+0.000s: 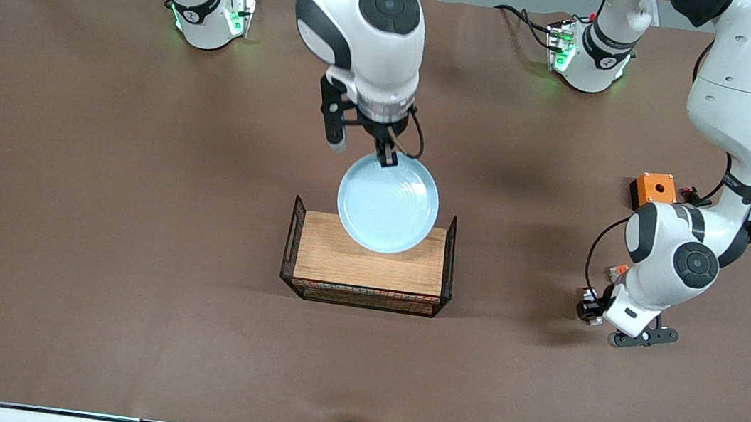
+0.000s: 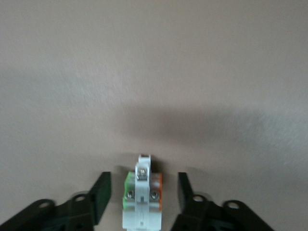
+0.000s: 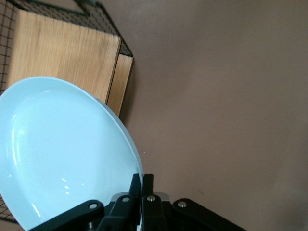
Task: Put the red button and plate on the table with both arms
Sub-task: 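Set the button down with the left gripper while the right gripper carries the plate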
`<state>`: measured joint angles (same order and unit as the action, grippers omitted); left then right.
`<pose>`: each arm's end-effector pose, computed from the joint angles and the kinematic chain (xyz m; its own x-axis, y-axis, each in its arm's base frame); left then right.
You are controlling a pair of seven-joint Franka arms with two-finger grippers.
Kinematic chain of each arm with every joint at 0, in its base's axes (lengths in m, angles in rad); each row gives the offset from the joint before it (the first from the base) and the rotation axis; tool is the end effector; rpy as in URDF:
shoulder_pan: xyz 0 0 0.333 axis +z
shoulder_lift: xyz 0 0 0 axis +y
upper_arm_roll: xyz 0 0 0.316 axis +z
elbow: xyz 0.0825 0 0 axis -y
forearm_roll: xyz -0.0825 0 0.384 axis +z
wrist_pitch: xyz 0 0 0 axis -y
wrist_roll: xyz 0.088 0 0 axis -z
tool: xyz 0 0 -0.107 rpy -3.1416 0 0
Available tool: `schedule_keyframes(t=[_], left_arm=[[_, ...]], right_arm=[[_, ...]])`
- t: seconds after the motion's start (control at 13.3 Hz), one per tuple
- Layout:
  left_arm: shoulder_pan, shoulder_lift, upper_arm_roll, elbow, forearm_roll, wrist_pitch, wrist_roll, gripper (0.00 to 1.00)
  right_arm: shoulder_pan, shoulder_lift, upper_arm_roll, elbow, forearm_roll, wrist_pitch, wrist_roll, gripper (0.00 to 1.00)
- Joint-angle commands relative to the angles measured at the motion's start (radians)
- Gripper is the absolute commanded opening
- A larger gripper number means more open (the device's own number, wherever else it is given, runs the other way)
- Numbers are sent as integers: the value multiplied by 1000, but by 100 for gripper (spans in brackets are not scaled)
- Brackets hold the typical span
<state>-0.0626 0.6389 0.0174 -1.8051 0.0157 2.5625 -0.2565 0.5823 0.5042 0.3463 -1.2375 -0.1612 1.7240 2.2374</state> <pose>0.6639 -0.0312 0.2004 0.9740 0.1926 0.1194 0.1928 -0.9812 0.0102 0.4734 0.5169 0.4917 0.2425 -0.9701 -0.0101 -0.9701 -0.2425 -0.0044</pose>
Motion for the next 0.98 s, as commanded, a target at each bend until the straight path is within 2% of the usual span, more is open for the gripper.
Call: schedule_keyframes(t=[0.0, 0.15, 0.53, 0.68, 0.9], left_arm=[[3, -40, 1, 30, 1, -22, -9, 100], [1, -106, 4, 56, 7, -121, -6, 100], [4, -179, 6, 257, 13, -496, 7, 100], [3, -191, 9, 305, 13, -544, 0, 100], [9, -241, 12, 310, 12, -544, 10, 100]], right_arm=[[-44, -65, 7, 13, 66, -85, -74, 0], [-81, -122, 5, 13, 95, -159, -203, 0], [-258, -197, 2, 7, 160, -318, -601, 0], [-332, -213, 0, 4, 160, -360, -755, 0], [-487, -217, 0, -19, 189, -382, -1005, 0]])
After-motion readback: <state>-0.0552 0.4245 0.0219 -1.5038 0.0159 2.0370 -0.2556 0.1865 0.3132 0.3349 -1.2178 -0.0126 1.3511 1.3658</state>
